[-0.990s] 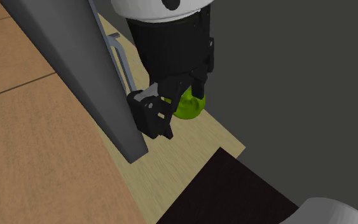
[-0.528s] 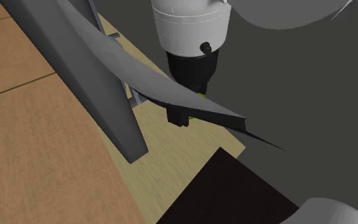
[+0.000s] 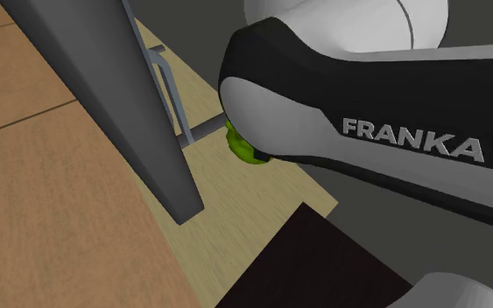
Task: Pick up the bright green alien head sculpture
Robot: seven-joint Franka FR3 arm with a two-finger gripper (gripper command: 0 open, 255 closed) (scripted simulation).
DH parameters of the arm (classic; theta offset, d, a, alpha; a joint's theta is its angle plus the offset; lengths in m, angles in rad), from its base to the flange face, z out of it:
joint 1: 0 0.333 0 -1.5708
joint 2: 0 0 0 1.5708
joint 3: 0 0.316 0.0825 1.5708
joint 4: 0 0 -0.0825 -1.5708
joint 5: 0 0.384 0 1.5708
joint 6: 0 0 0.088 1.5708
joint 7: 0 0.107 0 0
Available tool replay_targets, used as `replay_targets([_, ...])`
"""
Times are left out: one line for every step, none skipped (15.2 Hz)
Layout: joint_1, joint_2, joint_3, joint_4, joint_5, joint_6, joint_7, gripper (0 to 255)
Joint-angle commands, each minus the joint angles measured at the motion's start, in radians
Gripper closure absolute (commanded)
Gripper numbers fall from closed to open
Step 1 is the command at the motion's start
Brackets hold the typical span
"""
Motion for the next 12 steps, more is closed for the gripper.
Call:
replay_targets([0.001, 0.053, -0.045, -0.012, -0.026, 0.100, -0.051, 0])
replay_targets([0.003, 0.084, -0.068, -0.013, -0.035, 0.146, -0.077, 0])
replay_targets([0.007, 0.117, -0.092, -0.011, -0.042, 0.193, -0.104, 0])
replay_targets([0.012, 0.151, -0.115, -0.007, -0.047, 0.239, -0.131, 0])
replay_targets([0.019, 0.187, -0.140, -0.002, -0.048, 0.285, -0.160, 0])
replay_targets([0.027, 0.225, -0.164, 0.006, -0.046, 0.331, -0.191, 0])
replay_targets([0.037, 0.265, -0.189, 0.015, -0.040, 0.376, -0.223, 0])
replay_targets([0.050, 0.306, -0.215, 0.026, -0.028, 0.421, -0.258, 0])
replay_targets([0.064, 0.348, -0.241, 0.039, -0.011, 0.465, -0.297, 0])
replay_targets([0.081, 0.391, -0.267, 0.053, 0.014, 0.508, -0.340, 0])
replay_targets([0.100, 0.436, -0.294, 0.069, 0.047, 0.549, -0.389, 0])
replay_targets([0.122, 0.483, -0.321, 0.086, 0.092, 0.589, -0.445, 0])
